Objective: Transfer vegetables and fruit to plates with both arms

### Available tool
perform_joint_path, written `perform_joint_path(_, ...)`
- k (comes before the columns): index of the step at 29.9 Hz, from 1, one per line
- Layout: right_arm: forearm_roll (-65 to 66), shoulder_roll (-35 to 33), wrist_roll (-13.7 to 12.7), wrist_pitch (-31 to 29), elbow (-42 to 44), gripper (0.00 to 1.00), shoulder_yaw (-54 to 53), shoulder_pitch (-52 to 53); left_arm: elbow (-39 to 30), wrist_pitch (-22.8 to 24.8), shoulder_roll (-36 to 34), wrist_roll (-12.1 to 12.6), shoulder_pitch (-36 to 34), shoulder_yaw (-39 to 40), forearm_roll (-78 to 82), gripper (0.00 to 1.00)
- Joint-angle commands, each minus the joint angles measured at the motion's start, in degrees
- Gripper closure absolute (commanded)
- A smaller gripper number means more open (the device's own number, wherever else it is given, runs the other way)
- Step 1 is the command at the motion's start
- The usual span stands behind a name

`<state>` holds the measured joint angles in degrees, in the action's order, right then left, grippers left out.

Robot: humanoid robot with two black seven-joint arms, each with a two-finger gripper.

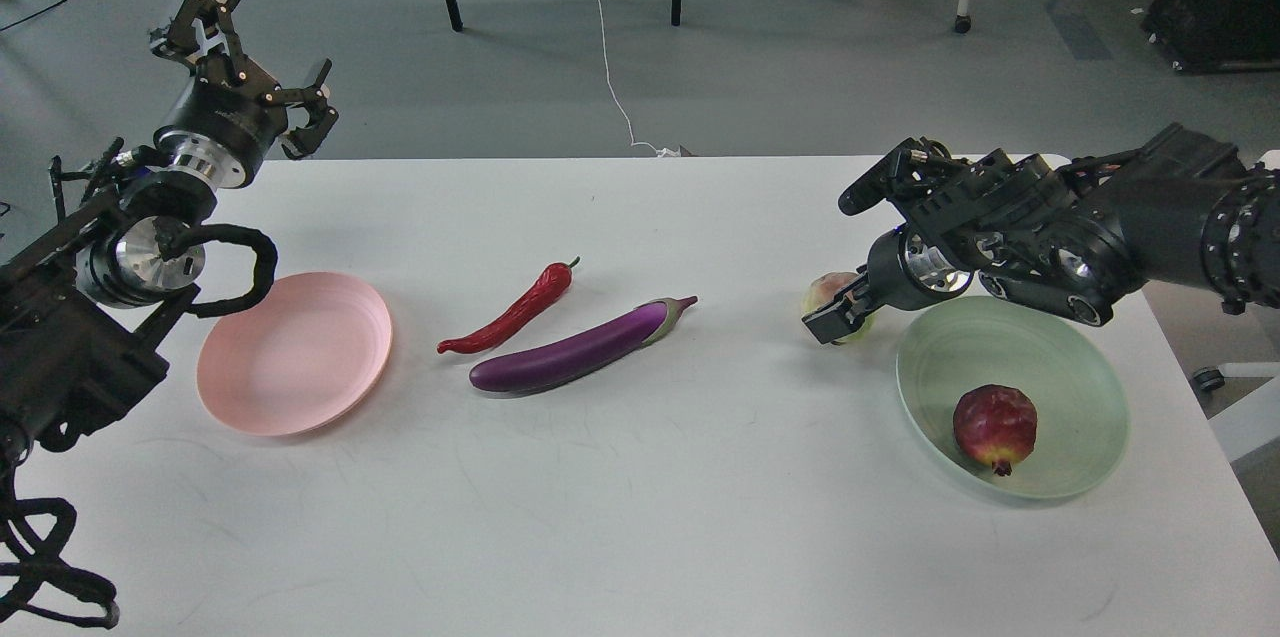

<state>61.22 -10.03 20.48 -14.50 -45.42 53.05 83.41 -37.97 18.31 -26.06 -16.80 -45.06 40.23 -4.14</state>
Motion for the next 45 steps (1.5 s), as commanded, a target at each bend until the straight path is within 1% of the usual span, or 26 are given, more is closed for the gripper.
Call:
perform_joint_path(1, 0.04, 1.06, 0.00, -0.01, 1.12, 0.26, 1.53, -1.06, 0.00, 0.15, -0.13, 0.01, 0.23, 0.02, 0.10, 0.02)
perform_joint_path(2, -0.05, 1.15, 0.00, -0.01, 1.12, 0.35, 1.97, -1.06, 0.00, 0.15, -0.13, 0.01, 0.23, 0.02, 0.10, 0.02)
perform_joint_path(5, -0.23, 0.80, 0.17, 0.87, 0.77, 0.46, 1.80, -0.88, 0.00, 0.15, -0.13, 0.01, 0.23, 0.02, 0.10, 0.02)
perform_joint_path(6, -0.23, 0.45, 0.17, 1.40, 0.59, 0.48, 1.88, -0.36, 0.00, 0.15, -0.13, 0.01, 0.23, 0.02, 0.10, 0.02)
perform_joint_path(8, -0.23, -0.95, 0.17, 1.84, -0.11, 0.48, 1.71, 0.61, 0.00, 0.15, -0.13, 0.01, 0.23, 0.02, 0.10, 0.02)
perform_joint_path(10, -0.23, -3.76, 0.17, 1.93, -2.30, 0.48, 1.62, 3.76, 0.00, 0.15, -0.13, -0.07, 0.23, 0.02, 0.01, 0.02)
perform_joint_path(15, 1.87, -13.07, 0.00, 1.84, -14.06, 0.47, 2.50, 10.36, 0.00, 0.15, -0.39, -0.07, 0.32, 0.02, 0.01, 0.02)
perform_joint_path(18, 7.40, -19.05, 0.00, 1.84, -18.82, 0.47, 3.81, 11.33, 0.00, 0.15, -0.13, -0.07, 0.58, 0.02, 0.01, 0.02)
perform_joint_path(21, 10.31, -24.06, 0.00, 1.84, -20.06, 0.46, 3.99, 10.28, 0.00, 0.15, 0.22, 0.01, 0.58, -0.07, 0.01, 0.02)
perform_joint_path(25, 10.58, -26.80, 0.00, 2.28, -20.68, 0.42, 3.38, 6.16, 0.00, 0.15, 0.40, 0.10, 0.58, -0.24, 0.27, 0.02)
perform_joint_path(29, 10.41, -27.42, 0.09, 3.86, -20.15, 0.31, 2.24, 3.96, 0.09, 0.24, -0.04, 0.10, 0.50, -0.33, 0.54, 0.02)
perform_joint_path(37, 10.23, -27.42, 0.09, 3.86, -19.80, 0.07, 0.65, 2.81, 0.71, 0.67, -0.83, 0.19, -0.38, -0.24, 0.62, 0.02)
perform_joint_path(41, 9.62, -27.85, 0.26, 3.51, -19.71, 0.05, 0.30, 3.25, 0.62, 1.99, -1.36, 0.63, -0.47, -0.24, 0.62, 0.02)
perform_joint_path(45, 8.22, -32.15, 0.79, 3.42, -19.62, 0.03, -4.69, 3.34, 0.44, 1.99, -1.54, 1.07, -1.61, -0.68, 1.23, 0.02)
